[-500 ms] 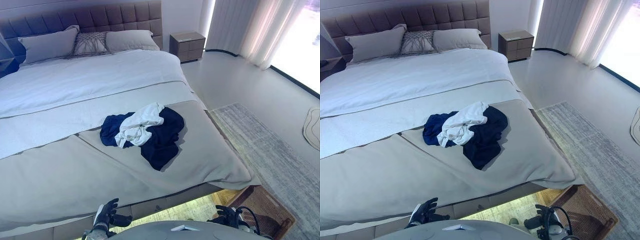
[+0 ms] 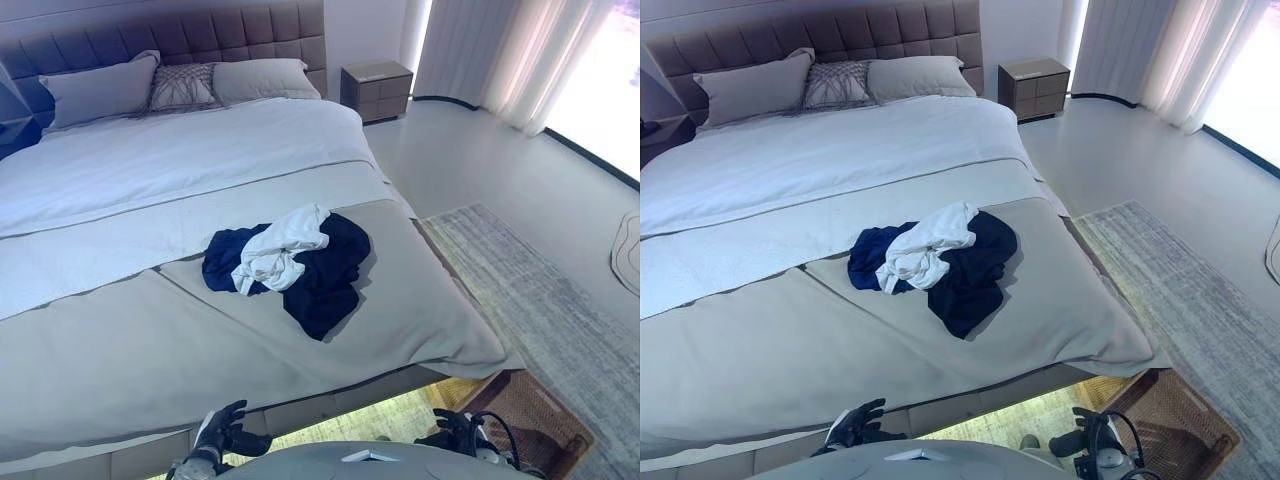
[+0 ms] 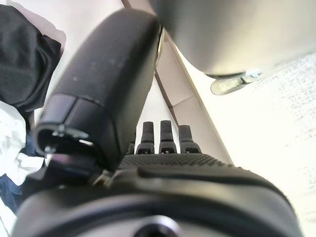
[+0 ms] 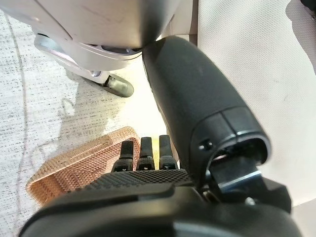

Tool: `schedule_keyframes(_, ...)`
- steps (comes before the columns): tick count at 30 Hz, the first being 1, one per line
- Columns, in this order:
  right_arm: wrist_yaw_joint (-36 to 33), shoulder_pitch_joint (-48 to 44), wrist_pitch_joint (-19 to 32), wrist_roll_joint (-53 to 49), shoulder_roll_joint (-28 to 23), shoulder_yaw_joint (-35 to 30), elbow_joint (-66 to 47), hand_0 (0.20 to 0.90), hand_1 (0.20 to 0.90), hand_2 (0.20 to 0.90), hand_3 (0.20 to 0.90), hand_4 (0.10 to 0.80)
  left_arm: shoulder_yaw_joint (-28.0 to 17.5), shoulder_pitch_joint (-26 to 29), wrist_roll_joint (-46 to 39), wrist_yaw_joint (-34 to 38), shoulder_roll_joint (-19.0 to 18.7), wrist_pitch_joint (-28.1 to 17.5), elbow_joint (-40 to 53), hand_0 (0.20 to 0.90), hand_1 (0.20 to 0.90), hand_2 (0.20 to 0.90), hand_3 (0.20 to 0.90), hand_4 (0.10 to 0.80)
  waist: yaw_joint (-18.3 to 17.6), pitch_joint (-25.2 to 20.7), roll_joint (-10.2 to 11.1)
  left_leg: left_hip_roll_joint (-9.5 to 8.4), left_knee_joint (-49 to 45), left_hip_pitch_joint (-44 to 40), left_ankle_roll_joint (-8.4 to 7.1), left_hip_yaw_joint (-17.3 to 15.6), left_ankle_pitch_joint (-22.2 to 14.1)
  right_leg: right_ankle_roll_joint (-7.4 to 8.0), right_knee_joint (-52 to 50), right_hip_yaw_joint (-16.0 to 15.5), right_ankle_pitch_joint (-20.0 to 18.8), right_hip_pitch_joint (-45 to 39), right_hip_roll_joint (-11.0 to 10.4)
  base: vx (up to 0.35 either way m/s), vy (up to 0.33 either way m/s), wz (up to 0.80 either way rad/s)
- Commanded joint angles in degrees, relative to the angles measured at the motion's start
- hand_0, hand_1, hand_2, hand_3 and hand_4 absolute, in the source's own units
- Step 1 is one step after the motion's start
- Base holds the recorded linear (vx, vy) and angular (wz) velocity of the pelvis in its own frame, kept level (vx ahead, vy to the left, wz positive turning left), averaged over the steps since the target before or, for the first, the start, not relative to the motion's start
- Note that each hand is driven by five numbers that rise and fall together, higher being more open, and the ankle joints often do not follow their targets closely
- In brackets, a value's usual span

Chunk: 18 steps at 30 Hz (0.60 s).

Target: Pick up the clothes from the bed and place them into the basket

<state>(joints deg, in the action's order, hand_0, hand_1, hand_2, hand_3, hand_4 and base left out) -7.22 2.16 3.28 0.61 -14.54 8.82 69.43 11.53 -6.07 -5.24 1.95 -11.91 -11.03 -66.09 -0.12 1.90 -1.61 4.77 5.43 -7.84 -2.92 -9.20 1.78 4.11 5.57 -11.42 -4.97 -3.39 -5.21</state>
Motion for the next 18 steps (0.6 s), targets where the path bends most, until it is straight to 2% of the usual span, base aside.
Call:
schedule_keyframes(1, -2.09, -3.77, 3.88, 0.33, 2.1, 1.41, 1.12, 0.9, 0.9, 0.9, 0.9, 0.8, -0.73, 5.1, -3.44, 0.08, -0.25, -1.1, 0.29, 0.9, 0.9, 0.9, 0.9, 0.8, -0.1, 2.22, 1.41, -5.75, -1.35, -0.62, 3.04, 3.62, -6.41, 1.1, -2.81, 1.38, 7.13, -3.93, 1.43, 0.0, 0.0, 0.0)
schedule_keyframes(11, 0.02, -4.38, 7.24, 5.13, 1.25, 4.11, -0.52, 0.9, 0.9, 0.9, 0.9, 0.8, -0.13, 5.12, 1.36, 2.58, -1.35, 0.37, -0.08, 0.9, 0.9, 0.9, 0.9, 0.8, 0.29, 2.16, 1.95, -5.46, -1.61, -0.71, 3.05, 4.48, -6.32, 0.3, -3.59, 1.97, 8.09, -4.26, 2.57, 0.033, -0.047, 0.0)
schedule_keyframes(15, -0.61, -7.46, 7.01, 3.83, -2.9, 6.46, -9.1, 0.9, 0.9, 0.9, 0.9, 0.8, -0.03, 6.35, 1.32, 1.34, -3.35, 0.81, 6.78, 0.9, 0.9, 0.9, 0.9, 0.8, 1.81, 3.18, 3.09, -5.9, -8.64, 2.1, 2.26, 6.0, -8.0, -1.1, -4.72, 1.87, 8.52, -4.2, 2.69, 0.056, -0.04, 0.04)
schedule_keyframes(18, -4.07, -10.49, 5.07, 2.98, -7.06, 7.62, -18.97, 0.9, 0.9, 0.9, 0.9, 0.8, 1.2, 7.81, 1.62, 0.69, -5.55, 0.35, 13.98, 0.9, 0.9, 0.9, 0.9, 0.8, 2.81, 5.3, 2.78, -5.31, -10.15, 5.26, 1.99, 5.88, -6.86, -1.87, -9.29, 0.31, 10.0, -2.17, 2.51, -0.045, 0.093, 0.12)
